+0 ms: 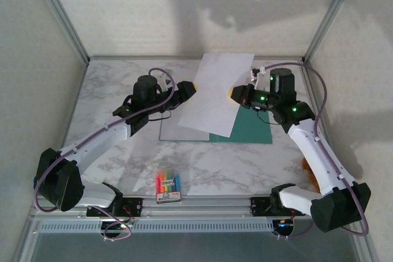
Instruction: Put the files into the folder
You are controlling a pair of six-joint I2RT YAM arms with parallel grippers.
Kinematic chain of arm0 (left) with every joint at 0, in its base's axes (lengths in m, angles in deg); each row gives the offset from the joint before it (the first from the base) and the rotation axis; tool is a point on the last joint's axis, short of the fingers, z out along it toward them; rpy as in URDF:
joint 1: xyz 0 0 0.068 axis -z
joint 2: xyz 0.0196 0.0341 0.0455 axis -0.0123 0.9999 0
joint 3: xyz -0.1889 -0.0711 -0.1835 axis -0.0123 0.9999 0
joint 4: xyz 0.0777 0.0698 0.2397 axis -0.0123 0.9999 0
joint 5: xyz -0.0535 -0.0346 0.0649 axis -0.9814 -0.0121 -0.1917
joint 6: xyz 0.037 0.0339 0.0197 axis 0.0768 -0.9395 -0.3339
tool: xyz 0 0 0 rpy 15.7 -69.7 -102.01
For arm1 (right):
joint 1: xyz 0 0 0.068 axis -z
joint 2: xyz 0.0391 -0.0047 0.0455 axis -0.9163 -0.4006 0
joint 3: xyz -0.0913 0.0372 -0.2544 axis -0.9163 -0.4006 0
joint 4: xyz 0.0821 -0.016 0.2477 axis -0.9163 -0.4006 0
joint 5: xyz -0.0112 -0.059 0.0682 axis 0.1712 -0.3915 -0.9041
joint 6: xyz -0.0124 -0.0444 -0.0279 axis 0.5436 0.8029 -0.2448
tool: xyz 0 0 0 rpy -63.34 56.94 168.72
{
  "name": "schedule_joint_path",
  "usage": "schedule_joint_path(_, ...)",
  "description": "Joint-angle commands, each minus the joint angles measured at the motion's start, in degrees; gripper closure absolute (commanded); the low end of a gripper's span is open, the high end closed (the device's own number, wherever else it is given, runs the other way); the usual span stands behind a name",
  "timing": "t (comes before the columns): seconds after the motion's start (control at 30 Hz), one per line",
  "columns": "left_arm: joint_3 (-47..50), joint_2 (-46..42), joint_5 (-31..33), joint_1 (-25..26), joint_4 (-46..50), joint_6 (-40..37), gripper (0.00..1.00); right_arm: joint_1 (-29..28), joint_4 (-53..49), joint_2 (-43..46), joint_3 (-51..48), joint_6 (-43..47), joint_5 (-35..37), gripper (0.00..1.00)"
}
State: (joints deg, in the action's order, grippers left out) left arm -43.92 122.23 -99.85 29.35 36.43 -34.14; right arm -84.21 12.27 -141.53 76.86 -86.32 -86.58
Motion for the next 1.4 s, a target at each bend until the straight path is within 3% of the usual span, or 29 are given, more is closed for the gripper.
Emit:
schedule_joint_path(0.0,1.6,0.8,0.2,-0.2,-3.4,-1.5,0.12,-0.1,-18.4,0.4,5.1,11.7,12.7,1.0)
schedule_joint_path(0.27,5.6,6.3,1.6,0.1,-9.8,0.0,0.11,-0.1,-24.6,1.6,9.1,17.4,20.3,1.0)
schedule_joint_path(0.47,8.3,13.3,0.2,0.7,-17.3,3.3,0.12,-0.2,-26.5,1.8,10.7,19.2,20.5,1.0)
schedule_joint_path(0.8,10.0,22.6,-0.5,2.2,-20.7,5.4,0.17,-0.1,-27.7,1.3,12.5,19.0,19.7,1.0)
schedule_joint_path(1.1,14.1,24.7,-0.5,2.2,-20.1,4.1,0.16,-0.2,-27.9,-1.4,14.1,17.4,18.1,1.0)
schedule_joint_path(1.37,18.2,22.5,2.4,0.0,-14.1,-0.3,0.16,-0.4,-25.6,-2.0,12.7,15.8,16.0,1.0)
